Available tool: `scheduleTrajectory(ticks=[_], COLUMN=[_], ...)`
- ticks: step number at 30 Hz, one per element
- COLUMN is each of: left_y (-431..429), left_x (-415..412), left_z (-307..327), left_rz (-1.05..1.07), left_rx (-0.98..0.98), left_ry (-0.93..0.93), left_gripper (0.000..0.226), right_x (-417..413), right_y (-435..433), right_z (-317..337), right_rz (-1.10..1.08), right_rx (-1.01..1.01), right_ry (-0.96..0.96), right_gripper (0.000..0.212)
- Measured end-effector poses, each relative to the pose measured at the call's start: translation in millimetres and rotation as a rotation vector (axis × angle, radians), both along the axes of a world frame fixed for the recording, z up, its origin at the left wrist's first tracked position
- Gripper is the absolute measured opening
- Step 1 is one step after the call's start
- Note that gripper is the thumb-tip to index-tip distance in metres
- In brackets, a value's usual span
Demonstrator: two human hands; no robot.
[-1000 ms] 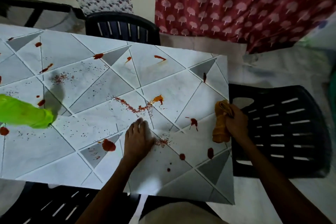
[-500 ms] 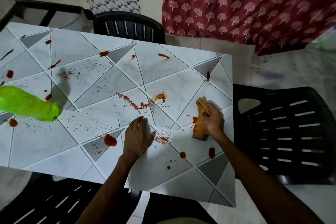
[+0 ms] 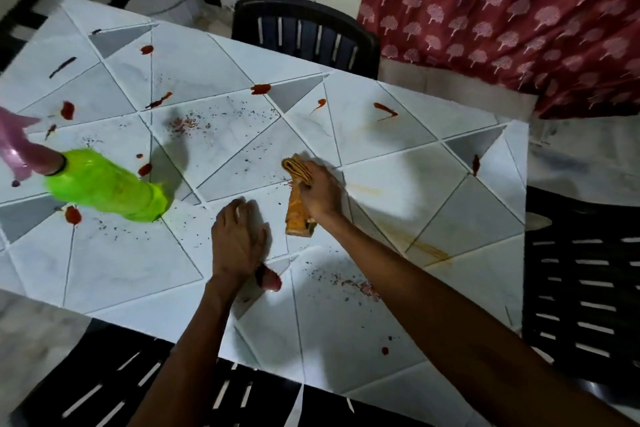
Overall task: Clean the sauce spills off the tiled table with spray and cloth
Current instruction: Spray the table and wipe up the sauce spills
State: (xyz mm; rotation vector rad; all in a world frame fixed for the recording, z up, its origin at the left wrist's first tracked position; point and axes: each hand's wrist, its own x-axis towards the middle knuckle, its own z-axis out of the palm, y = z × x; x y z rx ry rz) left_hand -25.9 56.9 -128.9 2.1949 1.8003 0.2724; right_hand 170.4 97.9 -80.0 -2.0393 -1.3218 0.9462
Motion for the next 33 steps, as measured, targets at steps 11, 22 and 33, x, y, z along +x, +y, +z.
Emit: scheduleTrajectory(ticks=[11, 22, 33], left_y=[5, 2, -2], left_x=[-4, -9, -20], left_z=[7, 7, 23], left_rz=[0.060, 0.058, -0.094], left_rx=[0.040, -0.021, 0.025], left_ry=[-0.057, -0.146, -0.131], left_gripper=[0.055, 0.058, 0.056], right_x=[29, 61, -37], right_y=[-25, -59, 8], right_z=[34, 17, 12], right_rz=[-0.068, -0.282, 0.001], right_rx=[0.024, -0.064, -0.112], right_ry=[0.235, -0.008, 0.272], right_gripper=[0.039, 0.039, 0.045])
